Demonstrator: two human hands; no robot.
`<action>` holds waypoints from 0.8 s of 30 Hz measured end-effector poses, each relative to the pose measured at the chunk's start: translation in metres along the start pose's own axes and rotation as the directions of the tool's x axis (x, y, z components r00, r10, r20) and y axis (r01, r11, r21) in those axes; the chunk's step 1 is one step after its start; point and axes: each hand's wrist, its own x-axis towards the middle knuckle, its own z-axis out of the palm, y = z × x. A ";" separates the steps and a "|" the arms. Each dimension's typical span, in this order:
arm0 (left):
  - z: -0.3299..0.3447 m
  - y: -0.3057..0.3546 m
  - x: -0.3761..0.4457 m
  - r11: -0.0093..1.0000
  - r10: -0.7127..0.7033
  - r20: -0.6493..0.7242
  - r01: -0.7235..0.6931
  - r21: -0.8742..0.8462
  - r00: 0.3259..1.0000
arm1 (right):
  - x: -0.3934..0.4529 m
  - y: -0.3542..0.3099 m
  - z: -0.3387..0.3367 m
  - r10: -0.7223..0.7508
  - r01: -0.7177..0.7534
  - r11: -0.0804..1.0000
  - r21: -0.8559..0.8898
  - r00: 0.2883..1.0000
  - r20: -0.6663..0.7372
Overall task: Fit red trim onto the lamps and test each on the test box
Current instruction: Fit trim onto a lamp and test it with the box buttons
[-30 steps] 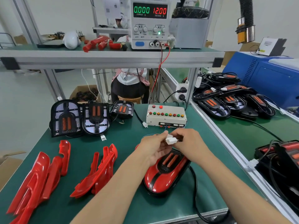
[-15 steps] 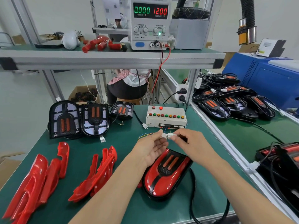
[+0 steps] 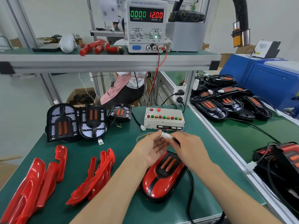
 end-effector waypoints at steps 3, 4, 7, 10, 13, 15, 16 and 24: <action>0.002 0.000 0.000 0.999 -0.017 0.009 0.017 0.047 1.000 | -0.001 -0.002 -0.001 -0.041 0.041 0.999 -0.015 0.999 -0.004; 0.003 0.001 -0.001 0.998 -0.038 0.016 0.038 0.046 0.999 | -0.002 -0.004 -0.001 -0.065 0.065 0.998 -0.028 0.998 -0.011; 0.003 0.004 -0.002 0.992 -0.120 0.045 0.119 0.033 0.992 | -0.005 -0.004 -0.001 -0.123 0.121 0.991 -0.052 0.991 -0.043; 0.003 0.007 -0.002 0.986 -0.166 0.045 0.167 -0.019 0.985 | -0.007 -0.001 0.000 -0.140 0.135 0.989 -0.066 0.988 -0.065; 0.007 0.005 0.000 0.986 -0.146 0.009 0.146 -0.076 0.989 | -0.007 -0.001 0.004 -0.144 0.133 0.984 -0.122 0.986 -0.087; 0.010 0.003 0.001 0.989 -0.118 -0.019 0.115 -0.094 0.993 | -0.005 -0.002 0.006 -0.159 0.140 0.976 -0.169 0.982 -0.105; 0.012 0.002 0.002 0.989 -0.110 -0.031 0.107 -0.106 0.993 | -0.004 -0.002 0.007 -0.169 0.146 0.970 -0.194 0.979 -0.112; 0.020 -0.003 0.006 0.987 -0.100 -0.072 0.090 -0.135 0.992 | -0.005 -0.003 0.010 -0.202 0.159 0.940 -0.302 0.972 -0.118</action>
